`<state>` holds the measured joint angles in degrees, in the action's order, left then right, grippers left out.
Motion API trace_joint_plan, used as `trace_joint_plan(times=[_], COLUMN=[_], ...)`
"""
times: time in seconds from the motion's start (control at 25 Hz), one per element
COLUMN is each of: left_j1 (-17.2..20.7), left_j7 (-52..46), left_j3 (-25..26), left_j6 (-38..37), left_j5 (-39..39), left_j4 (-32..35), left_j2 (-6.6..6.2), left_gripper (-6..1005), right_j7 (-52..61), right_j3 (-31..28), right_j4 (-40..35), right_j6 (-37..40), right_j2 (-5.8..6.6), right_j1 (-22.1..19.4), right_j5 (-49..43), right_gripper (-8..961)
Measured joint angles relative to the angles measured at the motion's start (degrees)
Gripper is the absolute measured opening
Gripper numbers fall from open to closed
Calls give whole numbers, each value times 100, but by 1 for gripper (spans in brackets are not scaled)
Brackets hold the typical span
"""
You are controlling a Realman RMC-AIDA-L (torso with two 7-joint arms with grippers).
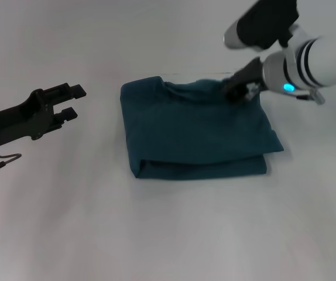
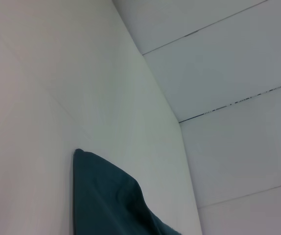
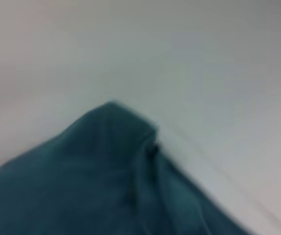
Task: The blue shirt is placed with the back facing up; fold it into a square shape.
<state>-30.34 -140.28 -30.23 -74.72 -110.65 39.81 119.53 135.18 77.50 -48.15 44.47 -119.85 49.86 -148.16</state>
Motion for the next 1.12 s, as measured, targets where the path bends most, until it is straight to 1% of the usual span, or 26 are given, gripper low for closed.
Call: trace_joint_plan(times=[0.08,0.12,0.48,0.64,0.92,1.12], left_j1=[0,0,11,3,-39,-37], left_j7=[-6,-10,-22,-13,-5,-2], left_j3=[0,0,0,0,0,6], left_j6=[2,2,-29,-10,10,29], left_j5=[0,0,116,139,141,141], left_j4=[0,0,0,0,0,0], left_j2=[0,0,0,-6,-22,-28], left_gripper=[680,680,680,679,679,680], right_j7=[102,210,910,1121,1286,1503], right_j3=[-19,-25,20,23,9,-28], right_j4=[-100,-155,-100,-54,383,625], right_j6=[-124,-286,-891,-1016,-1259,-1394], right_j2=[5,1,-32,-27,-26,6], right_j1=[4,41,158,182,383,503], right_j5=[-122,-340,-1290,-1476,-1790,-1979], right_gripper=[31,31,31,32,32,33])
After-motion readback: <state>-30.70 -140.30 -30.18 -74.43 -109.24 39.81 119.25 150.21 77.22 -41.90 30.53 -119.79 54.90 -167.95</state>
